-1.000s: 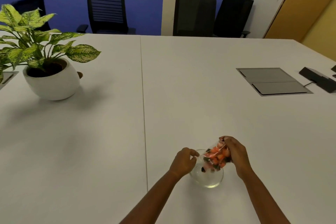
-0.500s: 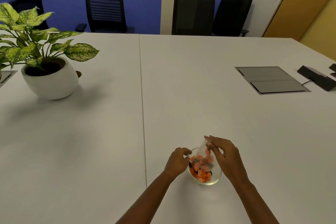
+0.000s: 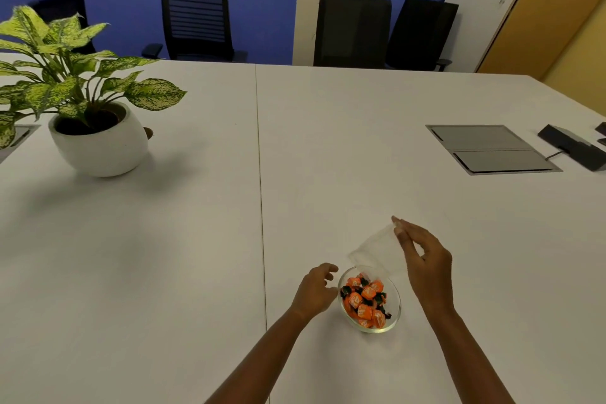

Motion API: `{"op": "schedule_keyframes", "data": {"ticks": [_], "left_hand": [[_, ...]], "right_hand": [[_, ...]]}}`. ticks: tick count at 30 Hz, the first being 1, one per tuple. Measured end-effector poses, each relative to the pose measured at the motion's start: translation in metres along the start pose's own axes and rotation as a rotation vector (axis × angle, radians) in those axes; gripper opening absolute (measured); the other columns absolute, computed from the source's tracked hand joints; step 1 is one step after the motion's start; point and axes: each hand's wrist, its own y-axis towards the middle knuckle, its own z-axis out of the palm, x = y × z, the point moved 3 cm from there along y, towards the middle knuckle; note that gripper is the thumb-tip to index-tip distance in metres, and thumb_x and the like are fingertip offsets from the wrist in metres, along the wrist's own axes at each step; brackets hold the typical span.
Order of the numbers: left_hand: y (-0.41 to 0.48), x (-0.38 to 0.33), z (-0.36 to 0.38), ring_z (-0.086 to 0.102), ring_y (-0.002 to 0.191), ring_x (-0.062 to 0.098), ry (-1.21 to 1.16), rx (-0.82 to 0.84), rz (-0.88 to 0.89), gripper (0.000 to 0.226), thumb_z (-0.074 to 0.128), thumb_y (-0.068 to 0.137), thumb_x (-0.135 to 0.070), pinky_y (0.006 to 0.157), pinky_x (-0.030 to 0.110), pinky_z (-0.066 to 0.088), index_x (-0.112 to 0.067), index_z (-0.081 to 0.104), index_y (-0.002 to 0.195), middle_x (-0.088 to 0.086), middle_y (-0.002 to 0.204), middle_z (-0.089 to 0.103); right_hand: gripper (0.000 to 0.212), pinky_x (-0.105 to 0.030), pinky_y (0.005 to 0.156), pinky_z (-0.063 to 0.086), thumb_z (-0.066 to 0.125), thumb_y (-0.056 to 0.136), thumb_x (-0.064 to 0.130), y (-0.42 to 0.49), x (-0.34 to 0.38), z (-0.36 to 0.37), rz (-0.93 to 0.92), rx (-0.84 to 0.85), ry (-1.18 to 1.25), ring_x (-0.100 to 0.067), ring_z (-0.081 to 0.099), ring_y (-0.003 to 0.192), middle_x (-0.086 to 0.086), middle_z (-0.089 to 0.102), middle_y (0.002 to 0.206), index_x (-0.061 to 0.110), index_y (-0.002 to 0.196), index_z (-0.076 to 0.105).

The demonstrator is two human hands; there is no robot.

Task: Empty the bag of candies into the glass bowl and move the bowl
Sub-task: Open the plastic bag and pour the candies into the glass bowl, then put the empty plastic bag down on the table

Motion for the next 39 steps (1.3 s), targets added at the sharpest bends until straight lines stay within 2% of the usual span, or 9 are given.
{"op": "schedule_keyframes", "data": {"ticks": [2,7,11,13,19,25,31,34,39], "left_hand": [[-0.003,-0.001,-0.002,0.044,0.128,0.025,-0.085,0.038,-0.009,0.054,0.062,0.086,-0.013,0.102,0.034,0.042,-0.011,0.038,0.134,0.014,0.137,0.046],[-0.011,-0.006,-0.016,0.050,0.122,0.023,-0.558,0.020,0.029,0.049,0.058,0.088,-0.023,0.097,0.033,0.044,-0.016,0.039,0.133,0.011,0.134,0.050],[-0.014,-0.001,-0.036,0.063,0.096,0.018,-0.832,-0.217,0.084,0.011,0.053,0.091,-0.017,0.083,0.026,0.052,-0.018,0.061,0.098,0.007,0.107,0.063],[-0.014,0.004,-0.048,0.064,0.078,0.014,-0.832,-0.318,0.078,0.012,0.053,0.091,-0.014,0.071,0.021,0.054,-0.016,0.063,0.085,0.004,0.088,0.065],[-0.016,0.013,-0.084,0.053,0.050,0.009,-0.629,-0.418,0.138,0.012,0.055,0.089,-0.005,0.049,0.012,0.049,-0.008,0.061,0.079,0.003,0.064,0.056],[-0.014,0.013,-0.111,0.049,0.044,0.003,-0.471,-0.354,0.184,0.010,0.056,0.089,-0.009,0.044,0.010,0.043,-0.011,0.064,0.084,0.002,0.065,0.055],[-0.014,0.014,-0.106,0.059,0.076,0.015,-0.617,-0.264,-0.065,0.033,0.052,0.090,-0.036,0.063,0.024,0.051,-0.020,0.039,0.116,0.008,0.094,0.058],[-0.017,0.018,-0.095,0.060,0.068,0.014,-0.619,-0.144,-0.060,0.030,0.059,0.088,-0.027,0.058,0.019,0.054,-0.012,0.050,0.112,0.006,0.085,0.061],[-0.019,0.028,-0.098,0.054,0.056,0.011,-0.805,-0.247,-0.075,0.020,0.061,0.087,-0.011,0.050,0.015,0.051,-0.002,0.056,0.104,0.005,0.073,0.060]], "right_hand": [[0.027,-0.003,0.087,0.040,0.052,0.091,0.021,0.006,0.004,0.004,0.121,-0.057,0.166,-0.008,0.055,0.111,0.006,0.063,0.113,0.014,0.115,0.063],[0.031,-0.047,0.102,0.033,0.054,0.089,0.031,0.008,0.003,0.029,0.616,-0.045,0.550,-0.021,0.055,0.111,-0.002,0.063,0.113,0.018,0.117,0.061],[0.021,-0.058,0.105,0.025,0.054,0.088,0.035,-0.001,-0.003,0.053,0.920,0.124,0.685,-0.023,0.052,0.108,-0.001,0.060,0.113,0.025,0.104,0.063],[0.019,-0.058,0.106,0.024,0.055,0.088,0.035,-0.007,-0.006,0.063,0.979,0.178,0.686,-0.025,0.052,0.110,-0.002,0.061,0.112,0.023,0.102,0.063],[0.032,-0.041,0.101,0.033,0.051,0.091,0.023,-0.008,-0.008,0.074,0.755,0.075,0.557,-0.025,0.051,0.118,-0.008,0.058,0.126,0.013,0.121,0.056],[0.009,-0.019,0.064,0.045,0.061,0.085,0.031,0.000,0.016,0.098,0.450,0.622,0.244,-0.009,0.062,0.078,0.001,0.070,0.086,0.024,0.082,0.067],[0.010,-0.023,0.062,0.047,0.062,0.086,0.015,0.002,0.019,0.121,0.669,0.395,0.553,-0.011,0.060,0.069,0.001,0.063,0.075,0.017,0.077,0.065],[0.013,-0.025,0.062,0.046,0.060,0.087,0.014,0.003,0.020,0.128,0.720,0.355,0.594,-0.012,0.059,0.071,0.000,0.062,0.077,0.017,0.074,0.062],[0.009,-0.024,0.064,0.045,0.060,0.086,0.008,0.000,0.019,0.136,0.757,0.261,0.649,-0.012,0.056,0.070,0.000,0.060,0.076,0.010,0.078,0.064]]}}
